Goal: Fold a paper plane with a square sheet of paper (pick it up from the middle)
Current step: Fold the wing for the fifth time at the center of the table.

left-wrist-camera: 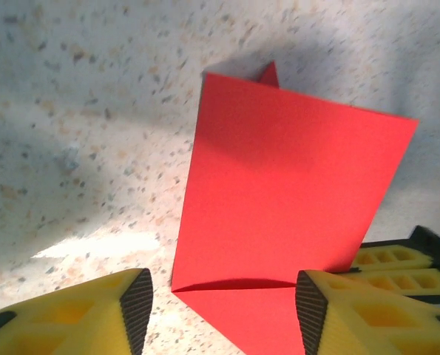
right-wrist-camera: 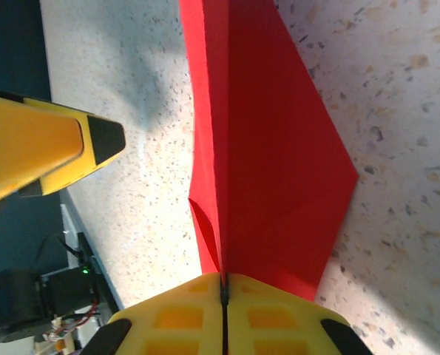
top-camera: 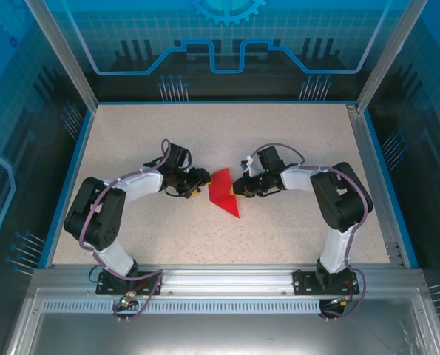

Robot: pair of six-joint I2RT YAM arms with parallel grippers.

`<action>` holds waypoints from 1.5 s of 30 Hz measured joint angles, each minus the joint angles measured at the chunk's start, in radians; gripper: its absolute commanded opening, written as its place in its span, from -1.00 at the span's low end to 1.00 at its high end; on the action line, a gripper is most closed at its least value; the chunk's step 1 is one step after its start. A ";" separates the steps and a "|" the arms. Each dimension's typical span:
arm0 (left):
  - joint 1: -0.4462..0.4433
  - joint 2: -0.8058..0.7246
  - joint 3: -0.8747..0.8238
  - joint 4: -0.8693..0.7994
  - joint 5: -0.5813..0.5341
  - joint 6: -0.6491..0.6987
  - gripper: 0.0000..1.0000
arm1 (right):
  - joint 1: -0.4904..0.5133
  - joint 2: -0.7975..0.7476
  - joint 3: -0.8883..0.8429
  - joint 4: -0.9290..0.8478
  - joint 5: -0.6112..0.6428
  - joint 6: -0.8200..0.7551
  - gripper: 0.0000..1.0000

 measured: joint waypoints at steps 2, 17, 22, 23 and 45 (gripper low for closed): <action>0.019 0.000 -0.005 0.039 0.036 -0.014 0.27 | -0.014 -0.012 -0.017 0.039 -0.027 0.024 -0.86; 0.075 0.120 -0.034 0.341 0.313 -0.126 0.25 | -0.039 -0.066 -0.063 0.220 -0.170 0.130 -0.84; 0.083 0.127 -0.034 0.391 0.358 -0.142 -0.01 | -0.039 -0.072 -0.063 0.220 -0.185 0.130 -0.81; 0.086 0.127 -0.034 0.398 0.364 -0.146 -0.08 | -0.039 -0.072 -0.063 0.216 -0.185 0.129 -0.81; 0.079 0.167 -0.056 0.449 0.333 -0.143 -0.91 | -0.039 0.045 -0.018 0.092 -0.101 0.060 -0.16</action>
